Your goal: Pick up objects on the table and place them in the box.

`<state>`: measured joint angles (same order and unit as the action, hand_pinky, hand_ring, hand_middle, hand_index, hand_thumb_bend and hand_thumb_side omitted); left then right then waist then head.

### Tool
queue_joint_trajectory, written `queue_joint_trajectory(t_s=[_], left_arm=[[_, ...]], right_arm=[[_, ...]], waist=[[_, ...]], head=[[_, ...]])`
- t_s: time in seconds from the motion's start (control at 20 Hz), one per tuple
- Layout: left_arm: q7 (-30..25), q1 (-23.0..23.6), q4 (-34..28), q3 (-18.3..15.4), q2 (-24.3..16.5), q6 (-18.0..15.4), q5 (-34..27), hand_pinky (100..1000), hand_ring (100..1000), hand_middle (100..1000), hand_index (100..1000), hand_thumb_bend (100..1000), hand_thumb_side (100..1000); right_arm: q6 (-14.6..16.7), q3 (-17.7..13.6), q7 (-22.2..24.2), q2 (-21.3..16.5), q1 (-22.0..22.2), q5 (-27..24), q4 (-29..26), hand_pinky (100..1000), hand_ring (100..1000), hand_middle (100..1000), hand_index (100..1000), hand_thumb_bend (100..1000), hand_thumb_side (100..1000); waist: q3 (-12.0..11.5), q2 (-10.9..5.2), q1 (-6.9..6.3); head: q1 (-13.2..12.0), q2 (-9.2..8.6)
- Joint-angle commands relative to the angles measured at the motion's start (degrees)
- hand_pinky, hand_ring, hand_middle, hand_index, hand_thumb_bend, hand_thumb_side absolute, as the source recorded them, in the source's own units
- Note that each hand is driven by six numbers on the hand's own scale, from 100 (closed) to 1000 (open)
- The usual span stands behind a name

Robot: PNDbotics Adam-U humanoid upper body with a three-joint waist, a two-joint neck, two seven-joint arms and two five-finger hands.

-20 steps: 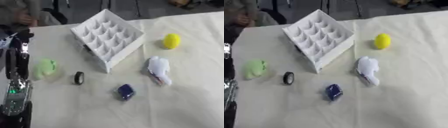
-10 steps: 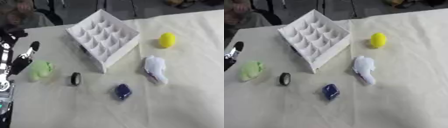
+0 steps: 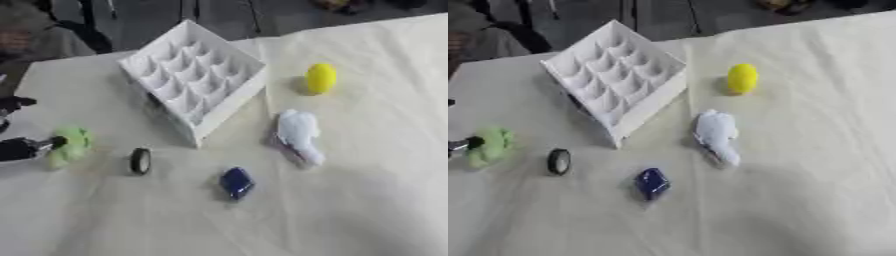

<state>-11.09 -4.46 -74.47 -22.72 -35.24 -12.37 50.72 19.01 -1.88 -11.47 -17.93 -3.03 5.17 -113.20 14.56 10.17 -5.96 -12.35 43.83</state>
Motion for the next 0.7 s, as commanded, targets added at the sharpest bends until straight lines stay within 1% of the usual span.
queue_joint_trajectory(t_s=[0.05, 0.3, 0.45, 0.6, 0.7], left_arm=[[-0.5, -2.0, 3.9, 0.8, -3.4, -1.5, 0.6, 856, 863, 829, 886, 872, 635], [2.7, -4.4, 6.5, 2.8, -3.3, -6.6, -3.2, 875, 873, 822, 868, 872, 636], [2.9, -5.0, 6.5, 3.7, -3.3, -9.0, -5.4, 893, 882, 812, 856, 868, 642], [-0.1, -5.1, 5.6, 4.3, -3.5, -10.5, -7.7, 898, 876, 803, 849, 854, 650], [-4.6, -4.9, 5.0, 4.9, -3.9, -10.8, -7.6, 892, 865, 794, 851, 846, 651]], right_arm=[[0.1, -0.1, 0.2, -0.6, -0.3, 0.3, -1.4, 535, 582, 653, 771, 190, 793], [0.2, 0.0, 0.3, -0.5, -0.4, 0.4, -1.4, 535, 582, 653, 770, 189, 794], [0.2, 0.0, 0.4, -0.5, -0.4, 0.4, -1.4, 535, 582, 653, 770, 189, 794], [0.1, 0.0, 0.4, -0.5, -0.5, 0.3, -1.4, 536, 582, 653, 770, 189, 794], [0.1, 0.0, 0.4, -0.6, -0.5, 0.2, -1.4, 536, 582, 653, 770, 188, 794]], waist=[[0.2, -0.56, -0.24], [0.3, -0.39, -0.22], [0.5, -0.4, -0.28], [0.6, -0.46, -0.36], [0.6, -0.52, -0.45]], head=[[0.2, -0.36], [0.2, -0.64], [0.1, -0.59], [-0.2, -0.33], [-1.0, 0.13]])
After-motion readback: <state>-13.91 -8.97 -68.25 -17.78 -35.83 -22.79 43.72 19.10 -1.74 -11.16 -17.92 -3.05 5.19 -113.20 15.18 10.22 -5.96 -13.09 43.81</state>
